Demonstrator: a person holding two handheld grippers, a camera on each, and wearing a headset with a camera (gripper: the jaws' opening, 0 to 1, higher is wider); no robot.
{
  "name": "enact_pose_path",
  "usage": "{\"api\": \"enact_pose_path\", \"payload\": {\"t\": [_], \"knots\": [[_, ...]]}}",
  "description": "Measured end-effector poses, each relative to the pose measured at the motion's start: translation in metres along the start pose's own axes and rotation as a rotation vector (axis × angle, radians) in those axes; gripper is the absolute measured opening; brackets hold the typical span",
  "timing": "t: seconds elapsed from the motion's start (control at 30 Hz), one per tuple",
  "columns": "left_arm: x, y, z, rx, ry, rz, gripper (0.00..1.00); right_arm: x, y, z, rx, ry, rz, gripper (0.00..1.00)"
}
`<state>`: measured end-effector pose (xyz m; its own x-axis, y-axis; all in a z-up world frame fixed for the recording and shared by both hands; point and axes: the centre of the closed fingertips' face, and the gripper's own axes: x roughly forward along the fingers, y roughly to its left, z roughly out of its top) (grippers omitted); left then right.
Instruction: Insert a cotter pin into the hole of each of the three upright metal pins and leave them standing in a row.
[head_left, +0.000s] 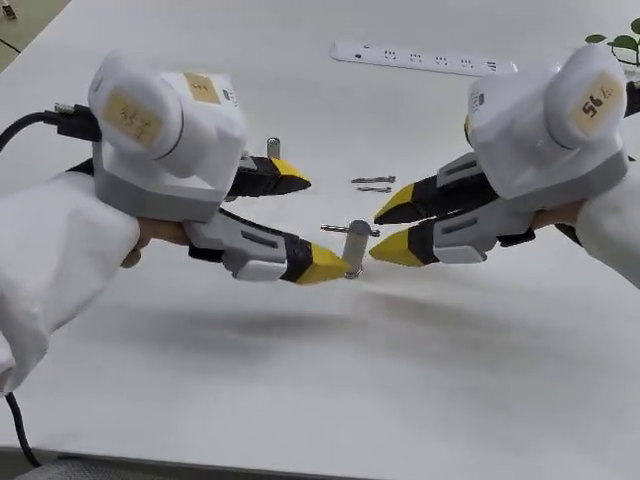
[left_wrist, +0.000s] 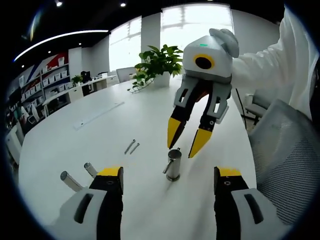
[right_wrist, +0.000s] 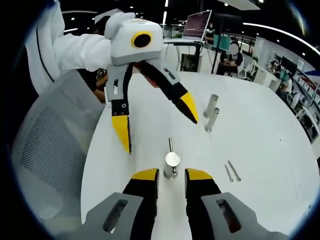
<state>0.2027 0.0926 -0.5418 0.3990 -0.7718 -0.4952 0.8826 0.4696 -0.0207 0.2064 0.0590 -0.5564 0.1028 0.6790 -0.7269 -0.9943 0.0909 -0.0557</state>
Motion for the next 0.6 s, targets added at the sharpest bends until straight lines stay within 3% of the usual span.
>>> {"api": "enact_pose_path", "payload": {"t": [0.03,0.17,0.27,0.5,0.6], "knots": [[-0.001,-0.001,-0.001,-0.01,-0.003,-0.002,0.79,0.001,0.001,0.001,-0.001,0.0,0.001,0.15],[-0.005,-0.008,-0.011,-0.093,-0.034,0.004,0.89,0.006,0.004,0.002,0.003,0.004,0.011,0.15],[-0.007,-0.016,-0.019,-0.117,-0.039,-0.006,0.99,0.009,0.004,0.003,0.01,0.008,0.014,0.15],[-0.018,-0.02,-0.03,-0.142,-0.031,0.015,0.99,0.012,0.004,0.003,0.012,0.021,0.006,0.12],[-0.021,-0.022,-0.035,-0.131,-0.009,0.017,0.99,0.015,0.002,0.003,0.03,0.024,-0.001,0.11]]}}
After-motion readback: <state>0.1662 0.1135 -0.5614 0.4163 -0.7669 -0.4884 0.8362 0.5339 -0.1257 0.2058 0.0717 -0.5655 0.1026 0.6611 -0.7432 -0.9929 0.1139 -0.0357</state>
